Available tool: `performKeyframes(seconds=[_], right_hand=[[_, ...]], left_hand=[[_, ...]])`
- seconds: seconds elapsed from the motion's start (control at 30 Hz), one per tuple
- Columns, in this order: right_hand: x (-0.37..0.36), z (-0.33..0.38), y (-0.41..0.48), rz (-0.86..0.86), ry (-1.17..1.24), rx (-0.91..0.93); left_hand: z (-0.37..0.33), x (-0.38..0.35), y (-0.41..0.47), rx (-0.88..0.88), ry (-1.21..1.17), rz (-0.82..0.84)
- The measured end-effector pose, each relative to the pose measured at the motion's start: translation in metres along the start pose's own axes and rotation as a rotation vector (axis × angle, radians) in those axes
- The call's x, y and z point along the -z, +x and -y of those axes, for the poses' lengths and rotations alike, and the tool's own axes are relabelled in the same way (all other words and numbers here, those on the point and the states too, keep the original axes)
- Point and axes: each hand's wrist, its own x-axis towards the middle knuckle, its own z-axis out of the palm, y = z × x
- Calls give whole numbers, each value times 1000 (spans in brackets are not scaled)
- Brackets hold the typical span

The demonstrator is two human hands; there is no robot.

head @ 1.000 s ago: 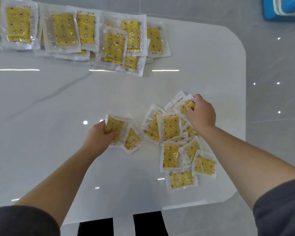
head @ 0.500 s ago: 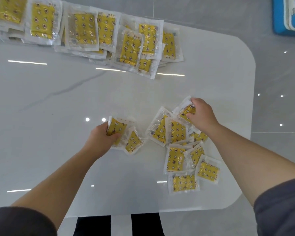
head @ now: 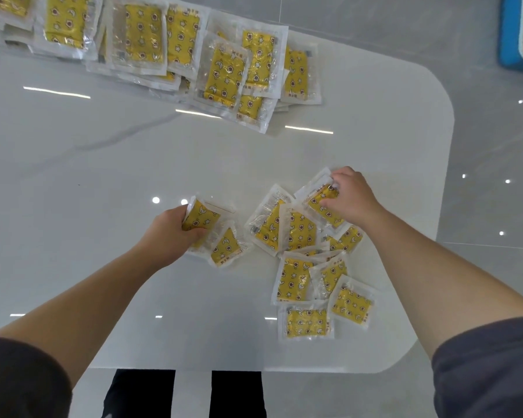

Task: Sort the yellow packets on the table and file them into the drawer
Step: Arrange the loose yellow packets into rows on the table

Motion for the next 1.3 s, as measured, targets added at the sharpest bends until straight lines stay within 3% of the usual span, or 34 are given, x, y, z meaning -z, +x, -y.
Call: performKeyframes(seconds=[0.17,0.43,0.63,0.83,1.03,1.13,1.3], right_hand=[[9,-7,9,98,58,-19],[6,-17,1,53,130,-83],[55,-10,-16,-46,279,-110],[90,70,11,-84,580,-115],[64,186,78,-192,1002,-222],[59,225,111,-273,1078,-304],[57,240,144,-384,958,-263]], left_hand=[[-8,-9,5,-2,-1,-1],[-18,-21,9,-6,-38,10],[-35,12,4,-67,-95,-38],[-60,90,24,-134,-104,-105],[-98,179,89,-229,-67,-282],[-121,210,126,-283,56,-308],[-138,227,171,-376,309,-294]])
